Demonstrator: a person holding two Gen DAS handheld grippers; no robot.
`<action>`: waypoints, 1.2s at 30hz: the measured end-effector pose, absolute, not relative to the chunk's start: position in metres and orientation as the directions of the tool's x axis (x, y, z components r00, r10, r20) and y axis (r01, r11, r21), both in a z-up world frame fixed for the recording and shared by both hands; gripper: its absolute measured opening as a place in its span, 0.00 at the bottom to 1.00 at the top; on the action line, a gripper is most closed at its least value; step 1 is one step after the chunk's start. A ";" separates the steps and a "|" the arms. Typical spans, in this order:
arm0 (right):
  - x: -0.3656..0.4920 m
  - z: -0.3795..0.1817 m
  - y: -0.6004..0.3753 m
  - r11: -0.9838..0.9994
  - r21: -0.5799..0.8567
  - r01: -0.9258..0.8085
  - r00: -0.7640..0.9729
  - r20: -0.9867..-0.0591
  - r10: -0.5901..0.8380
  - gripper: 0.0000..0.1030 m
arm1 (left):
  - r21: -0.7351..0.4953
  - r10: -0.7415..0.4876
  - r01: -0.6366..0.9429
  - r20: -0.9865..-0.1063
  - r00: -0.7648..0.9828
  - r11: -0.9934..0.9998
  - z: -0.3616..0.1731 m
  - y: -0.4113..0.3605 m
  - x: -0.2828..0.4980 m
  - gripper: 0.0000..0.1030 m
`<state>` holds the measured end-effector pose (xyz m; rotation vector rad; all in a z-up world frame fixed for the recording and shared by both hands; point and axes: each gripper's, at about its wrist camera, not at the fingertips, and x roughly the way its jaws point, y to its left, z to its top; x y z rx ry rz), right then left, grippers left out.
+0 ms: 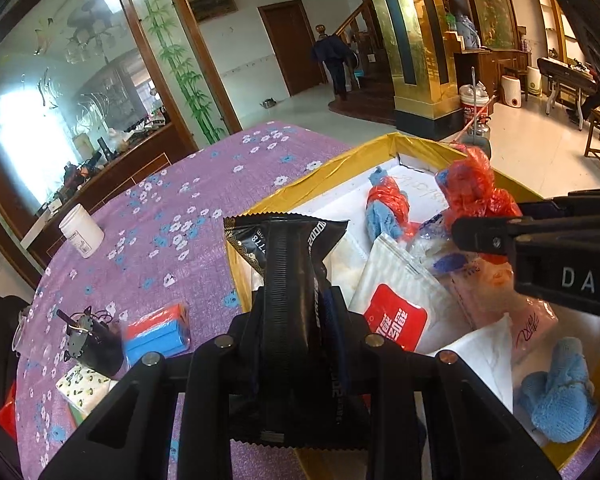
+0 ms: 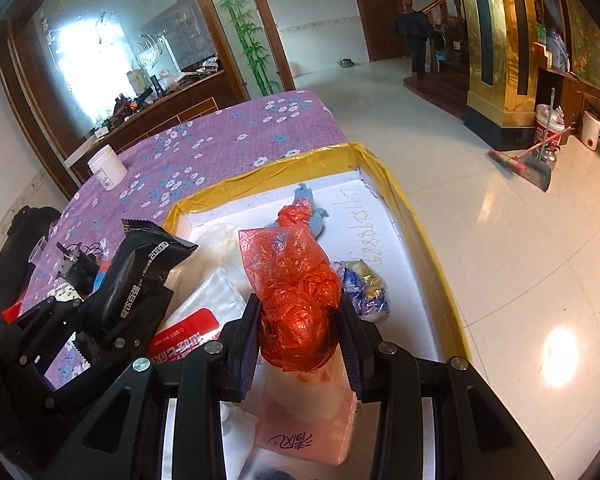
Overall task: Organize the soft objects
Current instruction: 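Carry the red bag into the tray with right while left carries the black bag, then open both grippers to drop the red bag and black snack bag in the tray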
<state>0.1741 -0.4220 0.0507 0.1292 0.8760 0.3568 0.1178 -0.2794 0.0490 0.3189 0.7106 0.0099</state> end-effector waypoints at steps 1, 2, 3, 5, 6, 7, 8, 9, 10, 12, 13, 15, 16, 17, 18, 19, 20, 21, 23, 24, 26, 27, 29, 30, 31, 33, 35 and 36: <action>0.173 0.050 -0.422 0.935 0.251 -0.250 0.588 -0.728 0.352 0.39 | 0.292 0.119 0.094 -0.635 0.763 0.952 0.049 -0.279 0.118 0.26; 0.174 0.050 -0.420 0.936 0.250 -0.248 0.591 -0.727 0.350 0.39 | 0.293 0.120 0.094 -0.633 0.765 0.951 0.049 -0.280 0.118 0.26; 0.174 0.050 -0.419 0.937 0.248 -0.246 0.593 -0.726 0.348 0.39 | 0.295 0.120 0.091 -0.626 0.771 0.951 0.048 -0.281 0.117 0.26; 0.174 0.050 -0.420 0.938 0.248 -0.242 0.593 -0.728 0.345 0.39 | 0.301 0.120 0.091 -0.614 0.780 0.949 0.048 -0.282 0.116 0.26; 0.174 0.049 -0.420 0.938 0.248 -0.241 0.592 -0.728 0.345 0.39 | 0.308 0.122 0.091 -0.608 0.784 0.947 0.047 -0.283 0.115 0.26; 0.174 0.049 -0.420 0.939 0.247 -0.240 0.592 -0.729 0.343 0.39 | 0.312 0.123 0.092 -0.603 0.789 0.946 0.047 -0.284 0.115 0.27; 0.174 0.049 -0.420 0.939 0.246 -0.240 0.592 -0.729 0.343 0.39 | 0.315 0.123 0.092 -0.599 0.791 0.944 0.046 -0.286 0.115 0.28; 0.173 0.049 -0.420 0.939 0.245 -0.240 0.593 -0.729 0.342 0.40 | 0.317 0.120 0.095 -0.595 0.795 0.944 0.045 -0.287 0.114 0.29; 0.173 0.049 -0.420 0.939 0.246 -0.239 0.593 -0.729 0.342 0.40 | 0.317 0.118 0.097 -0.595 0.795 0.943 0.045 -0.287 0.115 0.32; 0.174 0.050 -0.420 0.939 0.248 -0.237 0.594 -0.728 0.342 0.50 | 0.319 0.116 0.100 -0.594 0.796 0.942 0.044 -0.288 0.115 0.38; 0.174 0.050 -0.421 0.940 0.248 -0.236 0.595 -0.728 0.341 0.53 | 0.319 0.114 0.101 -0.592 0.798 0.942 0.044 -0.288 0.115 0.42; 0.173 0.052 -0.421 0.941 0.243 -0.234 0.604 -0.723 0.337 0.62 | 0.326 0.116 0.100 -0.581 0.805 0.940 0.046 -0.289 0.114 0.45; 0.172 0.053 -0.421 0.942 0.239 -0.234 0.609 -0.720 0.334 0.63 | 0.328 0.117 0.098 -0.576 0.809 0.940 0.046 -0.289 0.114 0.48; 0.172 0.054 -0.421 0.943 0.238 -0.234 0.611 -0.718 0.333 0.64 | 0.330 0.117 0.097 -0.572 0.812 0.939 0.047 -0.289 0.113 0.51; 0.172 0.055 -0.421 0.943 0.237 -0.234 0.612 -0.717 0.332 0.64 | 0.330 0.116 0.096 -0.567 0.815 0.939 0.048 -0.289 0.112 0.52; 0.171 0.055 -0.421 0.943 0.237 -0.234 0.613 -0.717 0.332 0.64 | 0.329 0.114 0.096 -0.564 0.818 0.940 0.050 -0.290 0.111 0.52; 0.170 0.056 -0.421 0.943 0.236 -0.233 0.615 -0.716 0.331 0.64 | 0.332 0.116 0.093 -0.560 0.821 0.939 0.051 -0.290 0.110 0.53; 0.170 0.057 -0.422 0.943 0.236 -0.233 0.616 -0.715 0.331 0.64 | 0.335 0.119 0.090 -0.554 0.824 0.938 0.052 -0.290 0.109 0.53; 0.169 0.060 -0.422 0.944 0.236 -0.232 0.619 -0.712 0.331 0.65 | 0.336 0.121 0.084 -0.544 0.830 0.938 0.054 -0.291 0.108 0.54; 0.167 0.061 -0.424 0.944 0.235 -0.232 0.622 -0.710 0.330 0.66 | 0.337 0.121 0.083 -0.541 0.833 0.938 0.056 -0.291 0.107 0.56; 0.165 0.065 -0.425 0.944 0.234 -0.231 0.629 -0.704 0.329 0.67 | 0.338 0.121 0.079 -0.531 0.839 0.938 0.058 -0.291 0.105 0.59; 0.164 0.066 -0.425 0.944 0.235 -0.231 0.631 -0.702 0.329 0.68 | 0.341 0.120 0.079 -0.525 0.843 0.937 0.060 -0.292 0.103 0.60; 0.161 0.070 -0.427 0.945 0.232 -0.230 0.640 -0.696 0.326 0.69 | 0.346 0.119 0.079 -0.517 0.848 0.935 0.062 -0.293 0.101 0.60; 0.159 0.071 -0.427 0.945 0.232 -0.229 0.643 -0.693 0.326 0.70 | 0.350 0.118 0.081 -0.512 0.851 0.933 0.064 -0.293 0.099 0.60; 0.158 0.073 -0.428 0.945 0.233 -0.228 0.646 -0.690 0.326 0.70 | 0.352 0.117 0.082 -0.508 0.854 0.932 0.065 -0.294 0.098 0.61; 0.153 0.078 -0.431 0.945 0.236 -0.226 0.655 -0.681 0.327 0.71 | 0.354 0.113 0.084 -0.501 0.858 0.932 0.069 -0.295 0.094 0.62; 0.149 0.082 -0.434 0.945 0.236 -0.226 0.663 -0.673 0.327 0.72 | 0.357 0.112 0.083 -0.493 0.863 0.931 0.072 -0.296 0.091 0.63; 0.147 0.084 -0.434 0.945 0.237 -0.226 0.667 -0.669 0.327 0.72 | 0.359 0.111 0.083 -0.488 0.866 0.930 0.074 -0.296 0.089 0.63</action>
